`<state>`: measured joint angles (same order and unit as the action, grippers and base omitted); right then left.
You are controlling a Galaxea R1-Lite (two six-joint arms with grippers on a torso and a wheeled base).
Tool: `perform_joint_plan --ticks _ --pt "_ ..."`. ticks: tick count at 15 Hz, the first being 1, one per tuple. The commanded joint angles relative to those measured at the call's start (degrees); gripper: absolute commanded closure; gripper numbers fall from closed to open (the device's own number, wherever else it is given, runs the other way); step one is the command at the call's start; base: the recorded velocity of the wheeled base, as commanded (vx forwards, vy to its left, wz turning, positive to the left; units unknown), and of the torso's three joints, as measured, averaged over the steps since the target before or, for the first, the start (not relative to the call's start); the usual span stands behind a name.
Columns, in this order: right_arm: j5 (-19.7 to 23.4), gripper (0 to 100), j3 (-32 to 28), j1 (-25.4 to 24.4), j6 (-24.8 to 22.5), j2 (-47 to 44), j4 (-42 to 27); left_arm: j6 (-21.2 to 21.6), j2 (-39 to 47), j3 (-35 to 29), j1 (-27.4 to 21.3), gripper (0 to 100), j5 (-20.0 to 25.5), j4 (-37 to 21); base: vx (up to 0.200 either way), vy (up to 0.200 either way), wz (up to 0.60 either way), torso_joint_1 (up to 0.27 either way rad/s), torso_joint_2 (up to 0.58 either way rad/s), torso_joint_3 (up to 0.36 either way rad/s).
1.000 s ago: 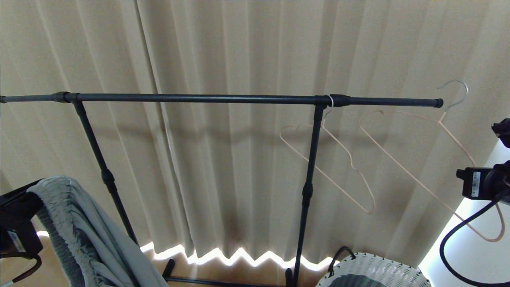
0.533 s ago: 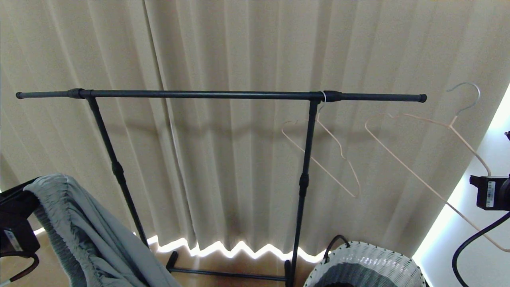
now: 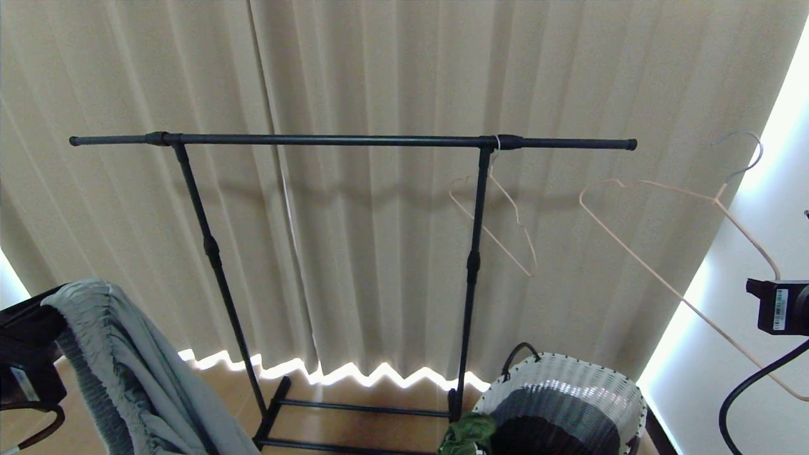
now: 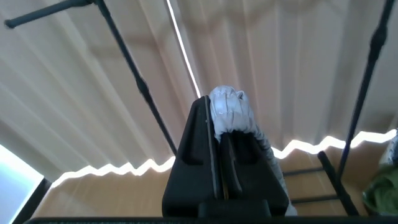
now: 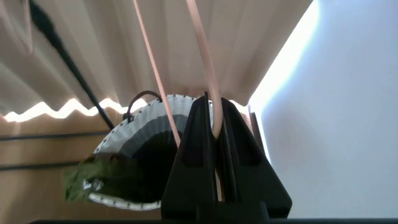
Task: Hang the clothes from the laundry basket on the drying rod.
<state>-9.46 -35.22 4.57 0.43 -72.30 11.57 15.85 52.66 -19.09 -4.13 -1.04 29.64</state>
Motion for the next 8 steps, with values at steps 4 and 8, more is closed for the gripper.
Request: perform_joint_plan --ticks 4,8 --pt "0.67 100 -0.38 -0.18 0.1 1.37 0.65 -0.12 -0.28 0.02 -0.17 100 -0.02 0.07 0.0 0.0 0.0 0.0 0.0 0.0" --pt "0.93 100 -0.46 -0.79 0.45 1.81 2.14 -0.12 -0.37 -0.16 -0.09 100 -0.02 0.07 0.0 0.0 0.0 0.0 0.0 0.0"
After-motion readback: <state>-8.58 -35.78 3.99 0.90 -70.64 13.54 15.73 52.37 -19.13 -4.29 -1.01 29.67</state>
